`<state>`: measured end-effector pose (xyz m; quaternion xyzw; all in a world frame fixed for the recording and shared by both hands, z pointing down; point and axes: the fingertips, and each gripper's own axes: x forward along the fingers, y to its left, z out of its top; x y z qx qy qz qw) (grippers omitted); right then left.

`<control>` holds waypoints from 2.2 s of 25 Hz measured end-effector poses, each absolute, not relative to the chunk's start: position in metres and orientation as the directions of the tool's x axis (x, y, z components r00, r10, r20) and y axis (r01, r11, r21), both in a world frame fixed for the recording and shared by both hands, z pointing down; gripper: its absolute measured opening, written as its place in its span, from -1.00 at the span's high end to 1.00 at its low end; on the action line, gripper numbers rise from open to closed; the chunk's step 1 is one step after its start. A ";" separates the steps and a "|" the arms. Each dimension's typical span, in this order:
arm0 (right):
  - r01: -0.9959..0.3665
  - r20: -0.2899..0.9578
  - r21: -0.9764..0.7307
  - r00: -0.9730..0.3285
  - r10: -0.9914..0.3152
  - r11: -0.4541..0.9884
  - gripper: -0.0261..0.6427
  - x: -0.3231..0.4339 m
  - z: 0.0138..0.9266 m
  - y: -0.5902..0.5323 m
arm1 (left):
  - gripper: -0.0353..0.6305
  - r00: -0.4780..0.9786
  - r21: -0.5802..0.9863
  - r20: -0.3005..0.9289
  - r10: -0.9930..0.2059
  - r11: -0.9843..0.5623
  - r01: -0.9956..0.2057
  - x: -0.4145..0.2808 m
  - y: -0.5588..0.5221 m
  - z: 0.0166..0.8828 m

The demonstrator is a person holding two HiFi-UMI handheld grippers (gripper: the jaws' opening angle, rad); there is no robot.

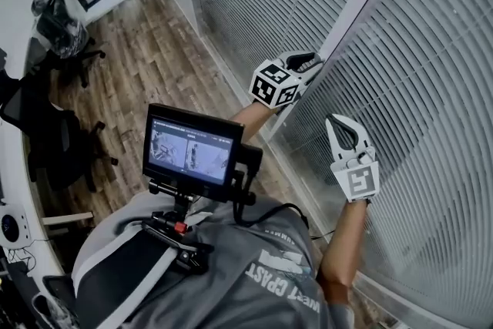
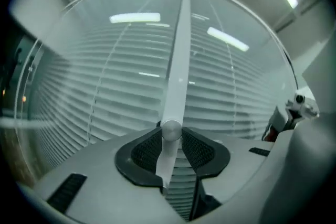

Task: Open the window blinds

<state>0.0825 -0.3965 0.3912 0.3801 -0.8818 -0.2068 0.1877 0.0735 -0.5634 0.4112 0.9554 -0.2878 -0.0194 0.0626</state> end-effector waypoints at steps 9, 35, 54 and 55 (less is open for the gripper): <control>-0.588 0.176 0.504 -0.647 -0.742 0.633 0.91 0.081 0.392 -0.398 | 0.52 0.851 0.596 -0.130 -0.509 -0.726 -0.343 0.070 -0.567 0.410; -0.595 0.197 0.485 -0.639 -0.743 0.641 0.91 0.094 0.408 -0.404 | 0.51 0.811 0.171 -0.005 -0.585 -0.800 -0.576 0.081 -0.565 0.406; -0.547 0.132 0.577 -0.671 -0.730 0.607 0.91 0.078 0.364 -0.421 | 0.52 0.699 -0.661 0.070 -0.712 -0.558 -0.502 0.088 -0.559 0.407; -0.547 0.125 0.578 -0.674 -0.728 0.606 0.91 0.076 0.362 -0.422 | 0.52 0.691 -0.698 0.068 -0.719 -0.530 -0.482 0.089 -0.558 0.407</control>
